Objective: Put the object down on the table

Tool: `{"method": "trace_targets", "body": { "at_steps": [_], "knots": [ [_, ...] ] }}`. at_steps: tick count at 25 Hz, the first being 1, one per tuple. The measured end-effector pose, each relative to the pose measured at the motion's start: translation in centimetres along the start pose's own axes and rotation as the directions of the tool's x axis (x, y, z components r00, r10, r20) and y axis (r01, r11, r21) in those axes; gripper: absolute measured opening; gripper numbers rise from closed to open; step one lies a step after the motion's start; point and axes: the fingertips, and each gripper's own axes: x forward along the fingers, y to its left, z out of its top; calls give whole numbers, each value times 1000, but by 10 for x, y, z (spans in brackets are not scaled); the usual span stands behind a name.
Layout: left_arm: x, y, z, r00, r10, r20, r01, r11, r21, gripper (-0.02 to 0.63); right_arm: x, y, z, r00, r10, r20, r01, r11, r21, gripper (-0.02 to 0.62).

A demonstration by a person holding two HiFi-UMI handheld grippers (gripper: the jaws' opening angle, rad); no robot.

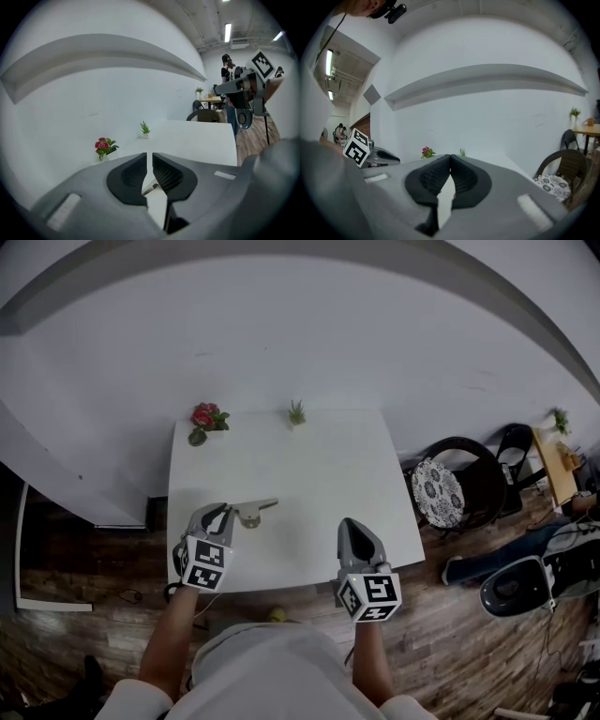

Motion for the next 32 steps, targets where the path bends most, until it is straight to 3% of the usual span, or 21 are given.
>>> {"method": "trace_targets", "body": {
  "at_steps": [8, 15, 32],
  "knots": [
    [-38, 29, 23, 992, 81, 100, -74, 995, -71, 15, 9, 13, 7, 1000, 15, 9, -15, 1000, -16, 0],
    [-79, 60, 39, 971, 166, 173, -140, 978, -152, 9, 13, 23, 11, 999, 30, 15, -30, 1000, -2, 0],
    [-139, 76, 47, 931, 245, 269, -184, 955, -233, 9, 0, 28, 19, 999, 32, 24, -32, 999, -28, 0]
  ]
}}
